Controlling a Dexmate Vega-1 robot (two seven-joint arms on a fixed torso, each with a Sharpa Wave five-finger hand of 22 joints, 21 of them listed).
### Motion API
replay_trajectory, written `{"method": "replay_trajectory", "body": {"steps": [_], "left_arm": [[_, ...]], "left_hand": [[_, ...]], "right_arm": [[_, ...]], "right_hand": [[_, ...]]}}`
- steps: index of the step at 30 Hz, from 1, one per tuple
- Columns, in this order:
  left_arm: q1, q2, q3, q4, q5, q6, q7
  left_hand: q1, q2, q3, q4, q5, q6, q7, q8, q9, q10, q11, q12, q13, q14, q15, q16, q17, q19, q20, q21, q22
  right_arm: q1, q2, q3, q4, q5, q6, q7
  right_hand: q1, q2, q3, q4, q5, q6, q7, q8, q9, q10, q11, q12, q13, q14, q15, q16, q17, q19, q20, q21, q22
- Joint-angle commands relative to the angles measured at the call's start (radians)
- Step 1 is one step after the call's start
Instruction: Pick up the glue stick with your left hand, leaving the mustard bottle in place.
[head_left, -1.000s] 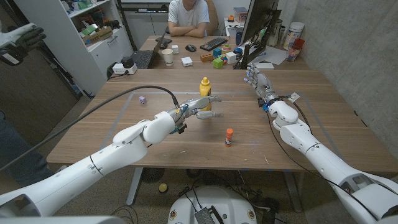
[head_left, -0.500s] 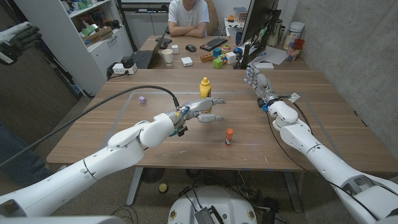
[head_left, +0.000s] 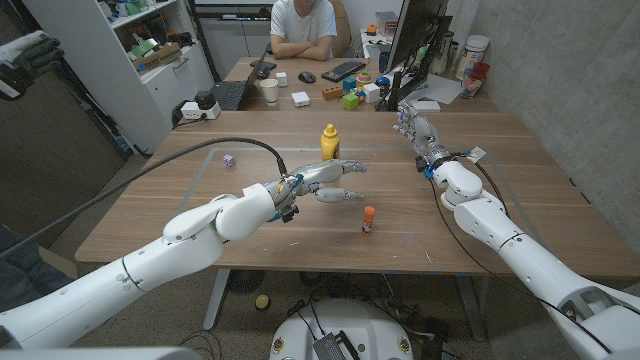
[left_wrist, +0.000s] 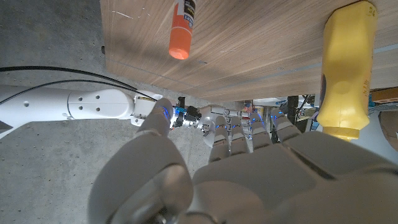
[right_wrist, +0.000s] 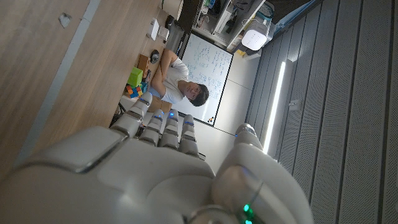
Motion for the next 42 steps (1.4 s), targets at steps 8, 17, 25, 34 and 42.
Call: {"method": "replay_trajectory", "body": {"steps": [8, 17, 25, 34, 42], "left_arm": [[0.043, -0.023, 0.009, -0.072, 0.070, 0.085, -0.031], [0.025, -0.040, 0.032, -0.078, 0.096, 0.114, -0.060], [-0.025, -0.056, 0.081, -0.082, 0.155, 0.142, -0.139], [-0.055, -0.069, 0.113, -0.075, 0.214, 0.154, -0.193], [-0.065, -0.077, 0.116, -0.071, 0.231, 0.156, -0.219]], "left_hand": [[0.014, 0.004, -0.001, 0.008, 0.005, 0.000, -0.010, -0.004, 0.003, 0.004, -0.001, 0.009, 0.002, 0.012, 0.024, 0.005, 0.002, 0.012, 0.003, 0.010, 0.005], [0.018, 0.002, -0.006, 0.008, 0.005, -0.010, -0.023, -0.008, 0.003, -0.002, 0.006, 0.008, 0.003, 0.017, 0.040, 0.005, 0.001, 0.041, 0.004, 0.021, 0.009], [0.023, 0.002, -0.009, 0.008, 0.005, -0.018, -0.027, -0.011, 0.003, -0.007, 0.008, 0.007, 0.004, 0.018, 0.036, 0.004, 0.001, 0.066, 0.005, 0.029, 0.011], [0.027, 0.001, -0.011, 0.008, 0.005, -0.021, -0.028, -0.012, 0.004, -0.008, 0.008, 0.007, 0.004, 0.020, 0.037, 0.004, 0.001, 0.083, 0.006, 0.035, 0.012], [0.031, 0.000, -0.013, 0.008, 0.005, -0.021, -0.026, -0.011, 0.004, -0.005, 0.009, 0.008, 0.005, 0.025, 0.036, 0.005, 0.001, 0.097, 0.006, 0.038, 0.013]], "right_arm": [[0.016, -0.017, -0.003, -0.013, 0.023, -0.027, 0.056], [0.016, -0.019, 0.002, 0.000, 0.039, -0.008, 0.086], [0.027, -0.016, 0.004, 0.022, 0.043, 0.007, 0.105], [0.029, -0.012, 0.004, 0.028, 0.046, 0.017, 0.113], [0.031, -0.009, 0.003, 0.027, 0.043, 0.025, 0.113]], "right_hand": [[-0.009, 0.000, -0.005, -0.001, 0.003, 0.011, -0.004, 0.003, 0.003, 0.012, 0.001, 0.009, 0.005, 0.011, 0.004, 0.008, 0.004, 0.003, 0.007, 0.010, 0.004], [-0.010, -0.001, -0.005, -0.002, 0.004, 0.012, -0.005, 0.003, 0.003, 0.014, 0.001, 0.009, 0.005, 0.013, 0.002, 0.009, 0.004, 0.006, 0.012, 0.011, 0.004], [-0.011, -0.001, -0.006, -0.002, 0.005, 0.013, -0.006, 0.003, 0.003, 0.014, 0.001, 0.009, 0.005, 0.014, 0.002, 0.009, 0.004, 0.007, 0.019, 0.010, 0.004], [-0.012, -0.001, -0.006, -0.003, 0.005, 0.015, -0.005, 0.004, 0.003, 0.014, -0.001, 0.008, 0.006, 0.017, 0.002, 0.010, 0.004, 0.010, 0.021, 0.011, 0.004], [-0.013, -0.002, -0.006, -0.003, 0.005, 0.017, -0.005, 0.004, 0.003, 0.015, -0.001, 0.008, 0.006, 0.019, 0.003, 0.010, 0.004, 0.012, 0.021, 0.011, 0.004]]}}
